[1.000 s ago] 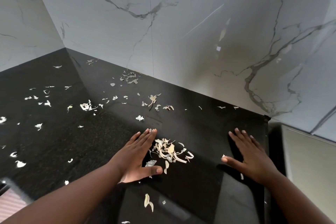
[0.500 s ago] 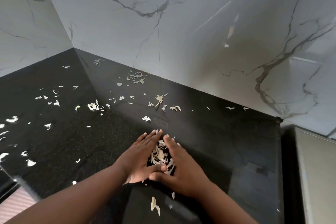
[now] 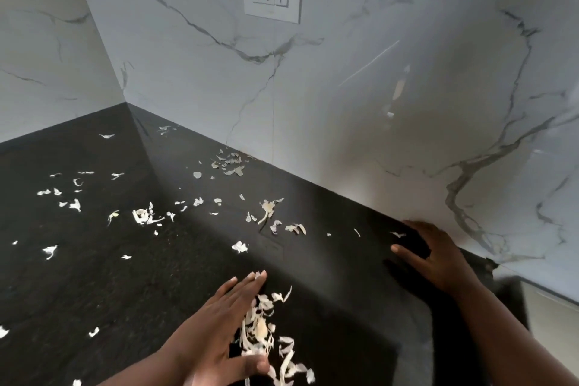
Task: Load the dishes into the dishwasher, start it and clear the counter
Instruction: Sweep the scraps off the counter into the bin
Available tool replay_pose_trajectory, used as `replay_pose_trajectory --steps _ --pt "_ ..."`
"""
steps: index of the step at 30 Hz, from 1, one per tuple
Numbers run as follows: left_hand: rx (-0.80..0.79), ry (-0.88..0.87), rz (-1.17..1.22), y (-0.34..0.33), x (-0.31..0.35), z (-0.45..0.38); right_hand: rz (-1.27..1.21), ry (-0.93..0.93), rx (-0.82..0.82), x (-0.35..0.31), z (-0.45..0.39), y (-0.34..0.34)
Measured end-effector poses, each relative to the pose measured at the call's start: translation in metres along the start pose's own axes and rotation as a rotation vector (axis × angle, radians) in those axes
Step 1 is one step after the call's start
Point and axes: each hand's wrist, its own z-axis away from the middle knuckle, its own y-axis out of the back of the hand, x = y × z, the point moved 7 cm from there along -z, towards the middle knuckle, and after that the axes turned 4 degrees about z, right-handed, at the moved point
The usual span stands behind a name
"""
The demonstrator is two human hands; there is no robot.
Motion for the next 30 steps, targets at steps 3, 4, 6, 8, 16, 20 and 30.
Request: replay_pose_trajectory --steps 3,4,6,8,16,20,30 --pt "0.009 0.021 0.063 0.003 -0.003 0.000 -0.051 -0.002 0.031 -0.016 -0.010 -0.014" --pt "0.012 0.040 0.085 0.003 -0.004 0.001 -0.066 0.015 0.008 -0.030 -0.010 -0.022" --pt "0.021 0.083 0.114 0.003 -0.006 0.003 -0.047 0.123 -0.099 -0.071 -0.005 -0.045" --pt "0.039 0.087 0.138 0.005 -0.004 0.004 -0.003 0.275 -0.211 -0.117 0.006 -0.069" --pt "0.191 0.160 0.173 0.014 -0.010 0.006 -0.663 0.515 -0.430 -0.239 0.059 -0.110" --pt "0.210 0.184 0.178 0.014 -0.014 0.005 -0.692 0.344 -0.115 -0.230 -0.012 -0.089" --pt "0.161 0.186 0.198 0.009 -0.023 -0.002 -0.198 0.385 -0.378 -0.245 -0.124 -0.149"
